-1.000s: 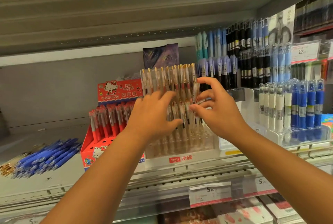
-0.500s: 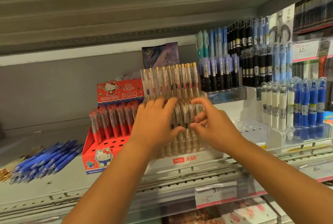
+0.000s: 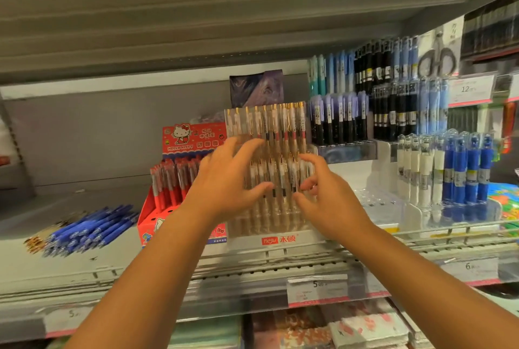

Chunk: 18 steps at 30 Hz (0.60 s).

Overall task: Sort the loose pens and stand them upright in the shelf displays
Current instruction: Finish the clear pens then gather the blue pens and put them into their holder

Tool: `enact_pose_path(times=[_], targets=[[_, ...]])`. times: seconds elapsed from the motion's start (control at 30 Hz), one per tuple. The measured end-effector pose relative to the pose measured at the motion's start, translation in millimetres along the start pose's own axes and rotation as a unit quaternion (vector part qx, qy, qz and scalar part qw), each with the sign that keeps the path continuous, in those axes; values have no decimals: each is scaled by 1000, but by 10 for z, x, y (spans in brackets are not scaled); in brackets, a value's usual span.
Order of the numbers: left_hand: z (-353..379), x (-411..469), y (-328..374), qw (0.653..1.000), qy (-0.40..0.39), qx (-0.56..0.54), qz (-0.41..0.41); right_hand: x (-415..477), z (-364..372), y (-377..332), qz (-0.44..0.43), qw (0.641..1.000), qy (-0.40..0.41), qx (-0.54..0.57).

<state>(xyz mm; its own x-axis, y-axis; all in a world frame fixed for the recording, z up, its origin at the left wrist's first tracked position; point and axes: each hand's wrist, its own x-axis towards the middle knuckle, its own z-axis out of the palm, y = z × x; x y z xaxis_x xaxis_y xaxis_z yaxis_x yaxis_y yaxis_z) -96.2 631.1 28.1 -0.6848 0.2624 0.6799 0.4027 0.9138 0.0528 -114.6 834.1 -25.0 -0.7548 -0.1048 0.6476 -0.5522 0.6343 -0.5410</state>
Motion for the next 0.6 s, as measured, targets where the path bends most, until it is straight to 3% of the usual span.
enact_pose_path(times=[0.1, 0.23, 0.47, 0.6], targets=[[-166, -275, -29, 994, 34, -96, -27, -70, -66, -115, -35, 996, -7, 83], [-336, -764, -153, 983, 26, -145, -106, -160, -21, -370, -49, 967, -135, 209], [-703, -1567, -627, 968, 11, -118, -223, -239, 471, -854, -78, 941, -246, 219], [-995, -1825, -999, 964, 21, -85, -253, -209, 899, -1229, -95, 937, -260, 212]])
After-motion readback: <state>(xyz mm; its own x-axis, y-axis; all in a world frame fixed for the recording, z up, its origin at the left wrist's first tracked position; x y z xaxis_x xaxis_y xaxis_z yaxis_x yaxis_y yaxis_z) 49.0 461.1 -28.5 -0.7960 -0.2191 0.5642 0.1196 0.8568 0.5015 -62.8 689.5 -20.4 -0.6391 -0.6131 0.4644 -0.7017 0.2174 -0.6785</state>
